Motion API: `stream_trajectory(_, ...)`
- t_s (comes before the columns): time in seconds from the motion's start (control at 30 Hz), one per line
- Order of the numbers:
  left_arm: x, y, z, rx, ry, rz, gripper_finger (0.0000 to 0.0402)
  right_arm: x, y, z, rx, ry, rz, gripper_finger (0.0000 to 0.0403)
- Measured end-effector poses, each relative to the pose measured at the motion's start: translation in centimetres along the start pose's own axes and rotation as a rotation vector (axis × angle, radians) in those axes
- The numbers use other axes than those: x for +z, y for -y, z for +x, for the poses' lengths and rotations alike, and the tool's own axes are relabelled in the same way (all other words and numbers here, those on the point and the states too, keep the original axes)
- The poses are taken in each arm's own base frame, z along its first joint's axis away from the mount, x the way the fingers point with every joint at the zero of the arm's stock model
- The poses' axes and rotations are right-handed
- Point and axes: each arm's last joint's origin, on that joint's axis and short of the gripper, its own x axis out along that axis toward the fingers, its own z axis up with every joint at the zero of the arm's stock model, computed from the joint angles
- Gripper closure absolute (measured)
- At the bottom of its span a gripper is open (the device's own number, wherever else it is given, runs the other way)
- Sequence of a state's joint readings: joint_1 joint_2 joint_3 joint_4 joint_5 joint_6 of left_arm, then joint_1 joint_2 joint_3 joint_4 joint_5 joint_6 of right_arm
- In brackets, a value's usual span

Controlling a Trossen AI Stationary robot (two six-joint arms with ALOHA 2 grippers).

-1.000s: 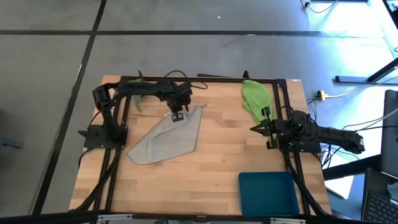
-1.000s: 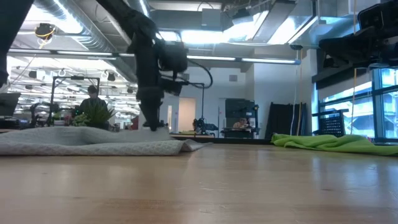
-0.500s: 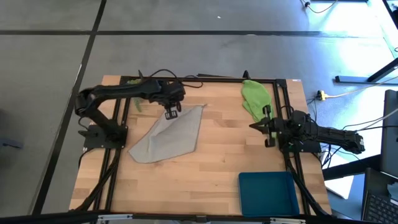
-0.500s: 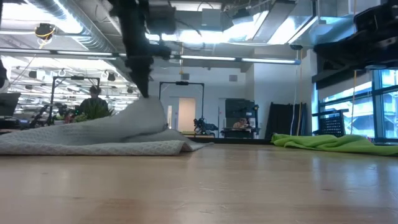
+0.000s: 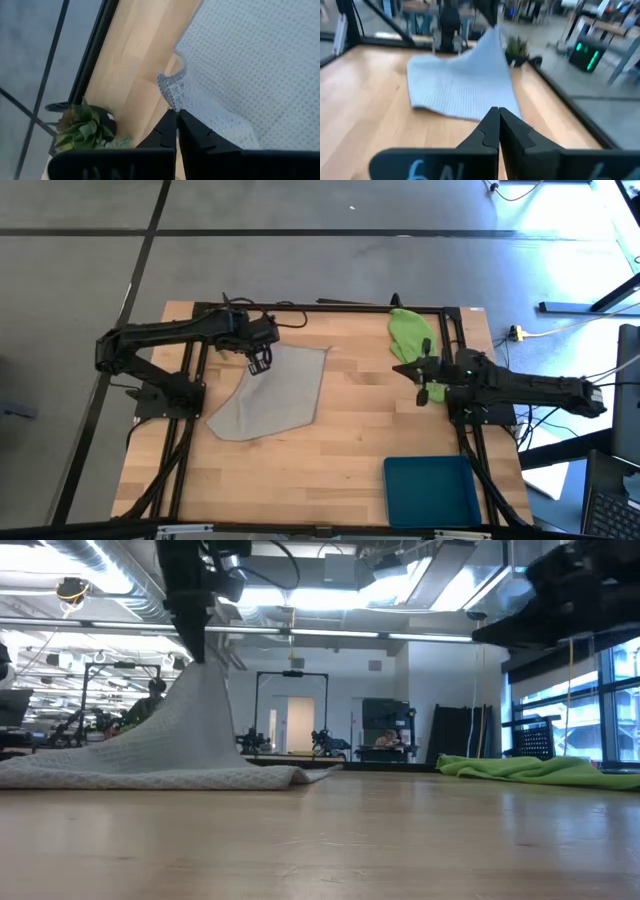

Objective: Roll microfiber towels into tight, uniform cylinder then place into a basket
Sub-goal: Fold the gray towel

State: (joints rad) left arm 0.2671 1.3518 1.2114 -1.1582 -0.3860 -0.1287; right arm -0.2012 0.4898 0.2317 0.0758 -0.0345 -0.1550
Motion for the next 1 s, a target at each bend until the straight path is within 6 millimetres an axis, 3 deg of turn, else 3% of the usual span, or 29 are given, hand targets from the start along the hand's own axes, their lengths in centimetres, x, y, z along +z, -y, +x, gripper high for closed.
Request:
stream_trajectory(0.33, -0.2, 0.8, -0.2, -0.009, -0.005, 0.037, 0.0401, 4.2, 2.1, 7.8, -0.126, -0.227, 0.116, 0.0394)
stream_trajectory(0.47, -0.3, 0.7, -0.4, -0.008, -0.007, 0.042, 0.0401, 5.2, 3.2, 11.1, -0.111, -0.279, 0.126, 0.0375)
stream_trajectory(0.8, -1.1, 0.1, -1.3, 0.011, 0.0, 0.055, 0.0401, 5.8, 4.5, 18.0, -0.094, -0.519, 0.182, 0.0282)
stream_trajectory(1.0, -1.3, -0.1, -1.6, 0.012, 0.008, 0.054, 0.0401, 4.7, 5.9, 21.8, -0.059, -0.714, 0.276, 0.0256)
